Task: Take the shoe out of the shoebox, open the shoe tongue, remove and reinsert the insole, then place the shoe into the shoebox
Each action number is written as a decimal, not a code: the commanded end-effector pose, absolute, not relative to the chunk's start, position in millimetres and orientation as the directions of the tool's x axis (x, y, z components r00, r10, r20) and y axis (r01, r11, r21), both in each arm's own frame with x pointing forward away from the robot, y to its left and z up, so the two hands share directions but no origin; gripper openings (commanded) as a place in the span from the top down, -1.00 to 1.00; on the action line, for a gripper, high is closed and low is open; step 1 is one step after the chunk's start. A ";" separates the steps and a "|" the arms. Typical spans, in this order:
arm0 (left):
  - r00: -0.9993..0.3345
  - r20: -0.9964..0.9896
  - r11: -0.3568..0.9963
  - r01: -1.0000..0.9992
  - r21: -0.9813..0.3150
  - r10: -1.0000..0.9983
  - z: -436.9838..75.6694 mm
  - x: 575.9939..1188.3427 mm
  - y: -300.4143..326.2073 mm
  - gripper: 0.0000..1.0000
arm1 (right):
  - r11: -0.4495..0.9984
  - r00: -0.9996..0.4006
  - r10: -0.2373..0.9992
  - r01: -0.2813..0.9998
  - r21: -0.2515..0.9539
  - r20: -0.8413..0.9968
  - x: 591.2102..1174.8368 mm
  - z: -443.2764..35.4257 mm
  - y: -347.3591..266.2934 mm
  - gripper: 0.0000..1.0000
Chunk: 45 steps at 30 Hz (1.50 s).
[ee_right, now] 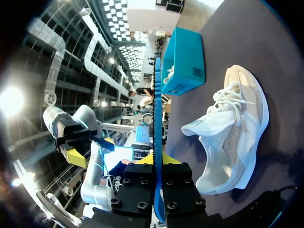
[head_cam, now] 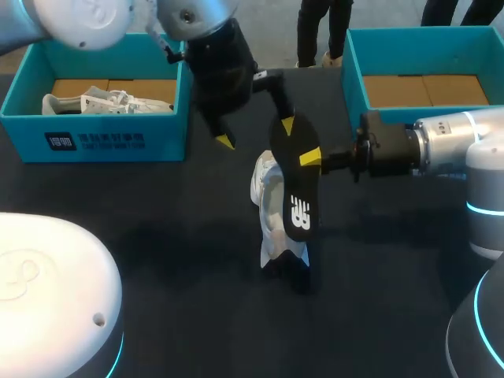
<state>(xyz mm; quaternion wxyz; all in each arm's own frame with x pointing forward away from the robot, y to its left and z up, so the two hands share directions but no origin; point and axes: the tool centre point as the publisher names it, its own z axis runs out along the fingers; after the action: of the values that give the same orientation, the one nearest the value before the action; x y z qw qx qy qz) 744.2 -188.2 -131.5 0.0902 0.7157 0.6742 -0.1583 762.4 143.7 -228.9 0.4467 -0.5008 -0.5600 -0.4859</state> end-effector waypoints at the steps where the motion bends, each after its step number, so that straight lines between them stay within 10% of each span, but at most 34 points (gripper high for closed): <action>1: 0.057 -0.246 -0.083 0.992 -0.094 0.968 -130.0 750.7 -196.1 -1.00 | 0.028 -0.099 0.130 0.995 0.096 0.987 764.1 -230.1 148.3 1.00; 45: 0.044 -0.198 -0.060 0.995 -0.075 0.979 -133.0 762.1 -216.1 -1.00 | 0.029 -0.111 0.120 0.994 0.108 0.987 762.4 -231.5 147.2 1.00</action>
<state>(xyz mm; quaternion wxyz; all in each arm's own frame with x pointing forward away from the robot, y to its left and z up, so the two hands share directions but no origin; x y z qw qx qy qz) 761.8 -216.5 -132.5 0.0408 0.7210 0.6846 -0.0988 763.4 147.5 -231.3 0.4468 -0.4952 -0.5625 -0.4886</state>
